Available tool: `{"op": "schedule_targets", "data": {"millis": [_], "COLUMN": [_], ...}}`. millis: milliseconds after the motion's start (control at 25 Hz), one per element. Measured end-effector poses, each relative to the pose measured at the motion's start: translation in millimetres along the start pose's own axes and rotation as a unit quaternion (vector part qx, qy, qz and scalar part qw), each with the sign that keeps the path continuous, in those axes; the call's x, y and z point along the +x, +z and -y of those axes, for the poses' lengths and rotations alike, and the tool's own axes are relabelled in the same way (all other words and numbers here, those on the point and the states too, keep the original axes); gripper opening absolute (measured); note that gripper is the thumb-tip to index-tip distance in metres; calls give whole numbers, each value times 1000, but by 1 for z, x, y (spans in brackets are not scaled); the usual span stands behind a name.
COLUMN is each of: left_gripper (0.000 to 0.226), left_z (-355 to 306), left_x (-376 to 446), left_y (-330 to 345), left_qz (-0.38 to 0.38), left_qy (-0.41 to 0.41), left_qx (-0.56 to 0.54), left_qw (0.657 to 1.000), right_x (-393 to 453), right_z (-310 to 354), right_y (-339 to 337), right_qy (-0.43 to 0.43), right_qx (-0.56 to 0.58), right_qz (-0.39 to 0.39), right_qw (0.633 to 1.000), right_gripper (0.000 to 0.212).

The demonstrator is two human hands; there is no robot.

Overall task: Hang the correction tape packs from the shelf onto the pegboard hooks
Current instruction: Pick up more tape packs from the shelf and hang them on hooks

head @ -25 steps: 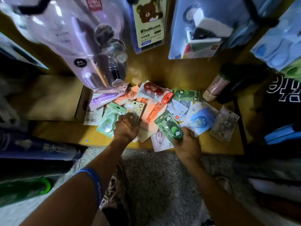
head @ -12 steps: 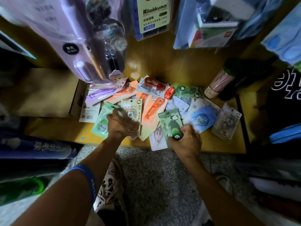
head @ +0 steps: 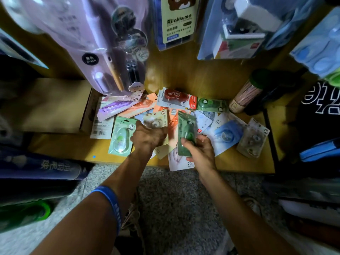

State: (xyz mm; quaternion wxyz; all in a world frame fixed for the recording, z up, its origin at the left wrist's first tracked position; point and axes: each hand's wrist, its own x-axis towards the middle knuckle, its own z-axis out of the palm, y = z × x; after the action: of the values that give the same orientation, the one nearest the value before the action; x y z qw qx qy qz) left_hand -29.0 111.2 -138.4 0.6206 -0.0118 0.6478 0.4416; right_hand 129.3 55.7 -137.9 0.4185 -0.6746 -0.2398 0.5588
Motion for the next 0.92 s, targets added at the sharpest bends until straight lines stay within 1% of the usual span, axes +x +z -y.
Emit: {"op": "schedule_targets", "data": {"millis": [40, 80, 120, 160, 200, 240, 320, 360, 400, 440, 480, 520, 560, 600, 640, 680, 720, 760, 840, 880, 920], "left_gripper": [41, 31, 32, 45, 54, 52, 24, 16, 13, 15, 22, 32, 40, 44, 43, 40, 37, 38, 49, 55, 58], "left_z": [3, 5, 5, 8, 12, 13, 15, 18, 21, 24, 29, 32, 34, 33, 32, 30, 28, 27, 24, 23, 21], "left_x": [-4, -13, -14, -19, -20, -21, -25, -25, -28, -30, -31, -32, -32, -34, -34, -34, -34, -33, -31, -32, -34], "left_y": [6, 10, 8, 5, 0, -8, -15, -17, -17, -17, -18, -20, -22, -24, -25, -28, -30, -33, -39, -42, -44], "left_qz": [23, 50, 60, 58, 49, 46, 25, 17, 25, 47, 77, 107, 126, 129, 123, 112, 101, 87, 57, 43, 32], "left_qy": [-18, -3, 18, 33, 65, 84, 125, 125, 109, 88, 71, 60, 55, 50, 51, 54, 60, 71, 86, 93, 97], "left_qx": [-10, 15, 57, 87, 144, 177, 171, 146, 119, 104, 90, 87, 86, 84, 73, 61, 55, 58, 51, 43, 30], "left_qw": [1000, 999, 996, 994, 986, 980, 977, 981, 987, 990, 990, 989, 987, 987, 988, 990, 992, 992, 993, 994, 994], "right_x": [2, 4, 7, 9, 10, 11, 9, 8, 5, 4, 0, -1, -4, -7, -8, -10, -12, -11, 2, 7, 13], "right_z": [1, 3, 5, 6, 10, 12, 10, 8, 5, 1, 0, -1, 0, 1, 1, 1, 0, -1, -7, -7, -8], "right_y": [7, 13, 17, 18, 17, 17, 19, 23, 29, 36, 41, 44, 46, 47, 48, 48, 48, 49, 53, 54, 56], "right_qy": [4, 13, 28, 40, 47, 46, 38, 27, 13, 6, 3, -8, -13, -10, 14, 36, 51, 51, 37, 38, 45], "right_qx": [-19, -25, -14, 11, 34, 42, 40, 30, 15, -10, -58, -106, -156, -183, -165, -117, -73, -54, -90, -95, -94], "right_qz": [13, 19, 19, 22, 27, 35, 46, 42, 32, 18, 7, 16, 38, 61, 93, 120, 129, 106, 9, -12, -17], "right_qw": [1000, 999, 999, 999, 998, 997, 997, 998, 999, 1000, 998, 994, 987, 981, 982, 985, 988, 992, 995, 995, 994], "right_gripper": [46, 45, 42, 40, 39, 39, 39, 40, 44, 56, 70, 79, 78, 70, 59, 50, 42, 33, 21, 18, 17]}}
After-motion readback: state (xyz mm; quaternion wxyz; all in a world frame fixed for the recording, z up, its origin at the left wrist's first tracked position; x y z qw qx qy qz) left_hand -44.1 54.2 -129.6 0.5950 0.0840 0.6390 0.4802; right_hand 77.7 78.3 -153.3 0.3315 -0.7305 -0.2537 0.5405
